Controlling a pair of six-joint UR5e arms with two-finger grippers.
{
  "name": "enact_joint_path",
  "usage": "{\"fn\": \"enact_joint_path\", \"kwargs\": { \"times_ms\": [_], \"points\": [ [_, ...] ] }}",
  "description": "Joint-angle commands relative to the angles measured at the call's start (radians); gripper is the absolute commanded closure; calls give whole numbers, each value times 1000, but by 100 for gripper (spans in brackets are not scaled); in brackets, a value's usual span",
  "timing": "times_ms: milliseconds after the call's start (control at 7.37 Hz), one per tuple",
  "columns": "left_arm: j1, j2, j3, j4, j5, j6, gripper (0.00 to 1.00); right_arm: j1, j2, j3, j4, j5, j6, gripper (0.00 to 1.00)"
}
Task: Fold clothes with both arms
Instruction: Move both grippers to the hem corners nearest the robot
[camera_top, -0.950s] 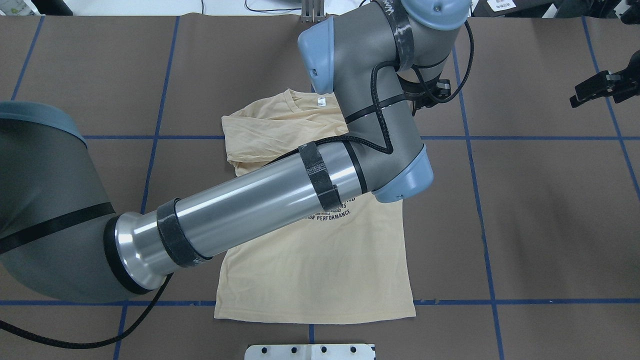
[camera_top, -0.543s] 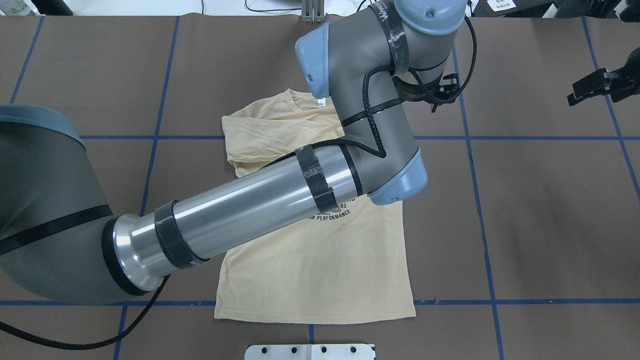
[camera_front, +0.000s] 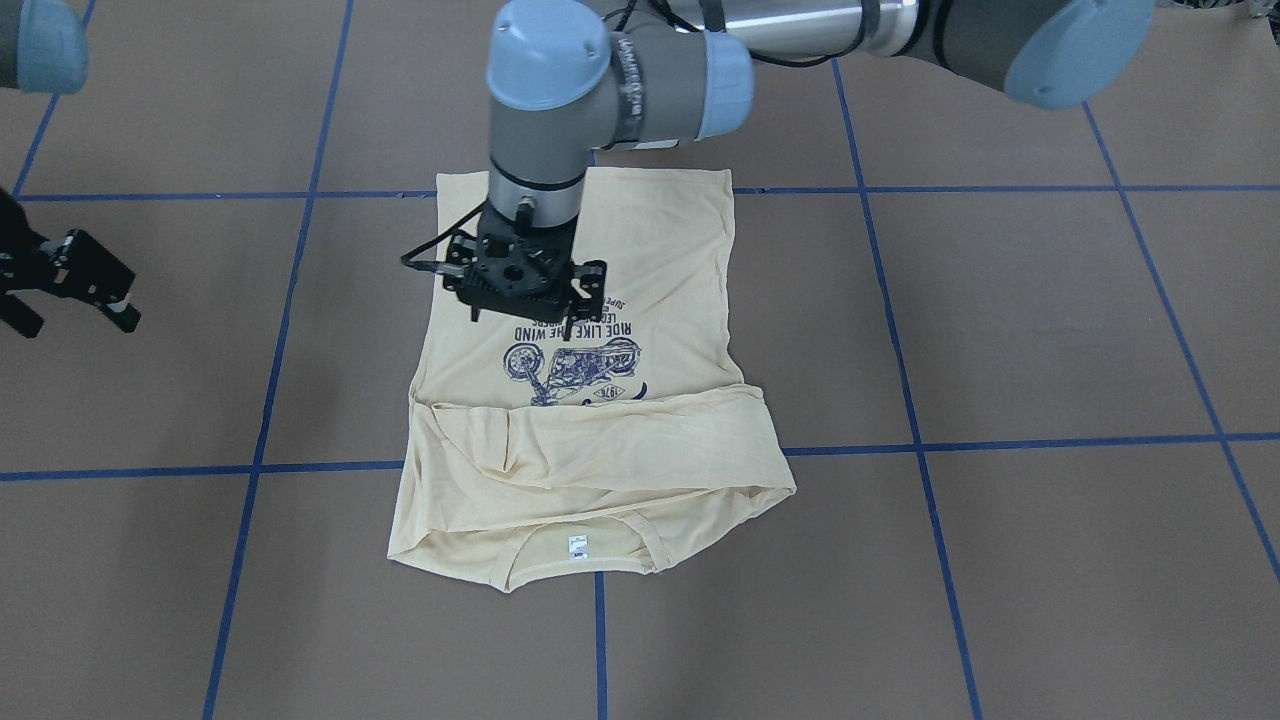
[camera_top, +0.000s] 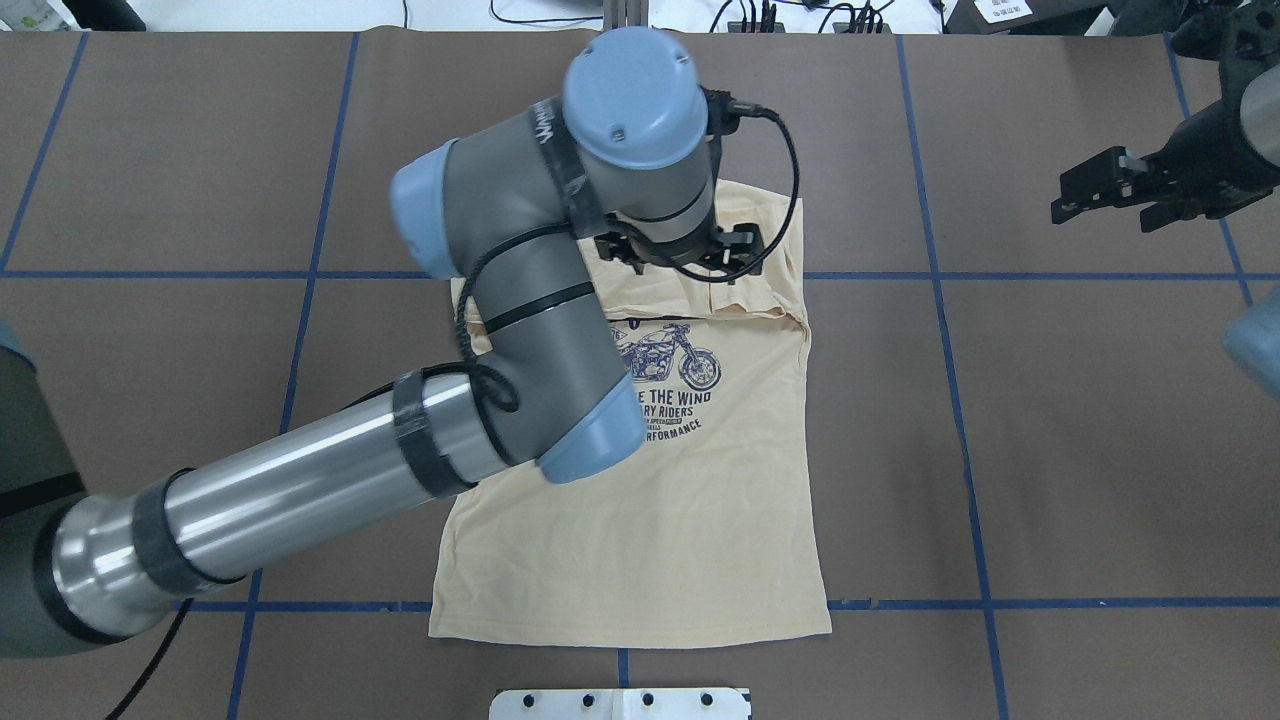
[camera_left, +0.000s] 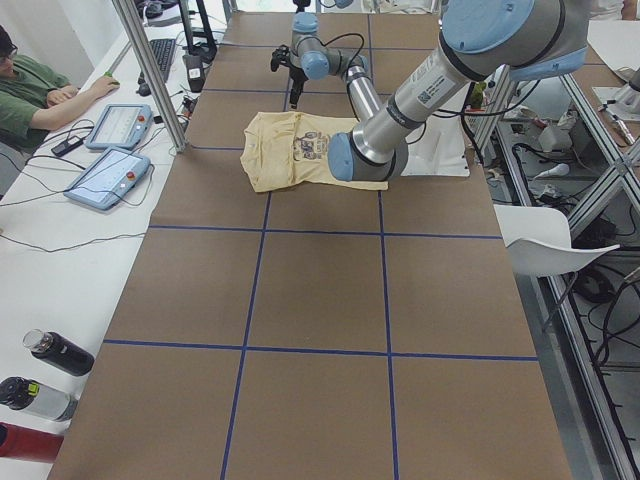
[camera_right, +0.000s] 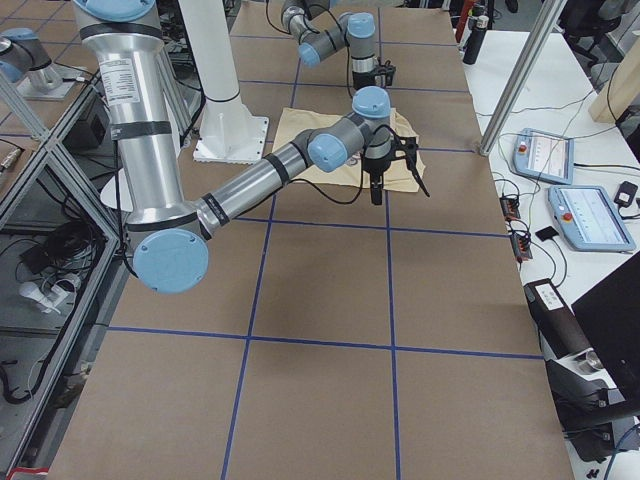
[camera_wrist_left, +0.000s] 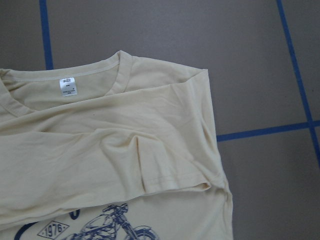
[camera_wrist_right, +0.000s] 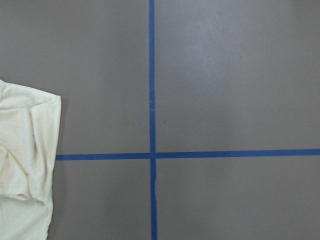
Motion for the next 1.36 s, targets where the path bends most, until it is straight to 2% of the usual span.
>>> {"fn": "enact_joint_path", "kwargs": {
  "times_ms": [0,272,543,679,815,950,1086,1222],
  "points": [
    [2,298,-304,13,3,85,0,-240,-5,113,-2,-187,275,0],
    [13,470,-465,-7,0,84,0,-469,-8,167,-2,-377,465,0],
    [83,618,-571,-22,6,67,0,-636,-72,239,-4,-488,576,0],
    [140,671,-581,-86,13,-39,0,-702,-93,251,-4,-536,621,0],
    [239,733,-580,-193,114,-177,0,-744,-95,250,-4,-571,650,0],
    [305,765,-578,-229,169,-278,0,-759,-98,250,-4,-576,656,0],
    [365,771,-570,-225,176,-361,1,-767,-103,250,-4,-581,670,0],
    [416,770,-563,-222,229,-418,10,-769,-103,250,-4,-581,673,0]
  ]
}}
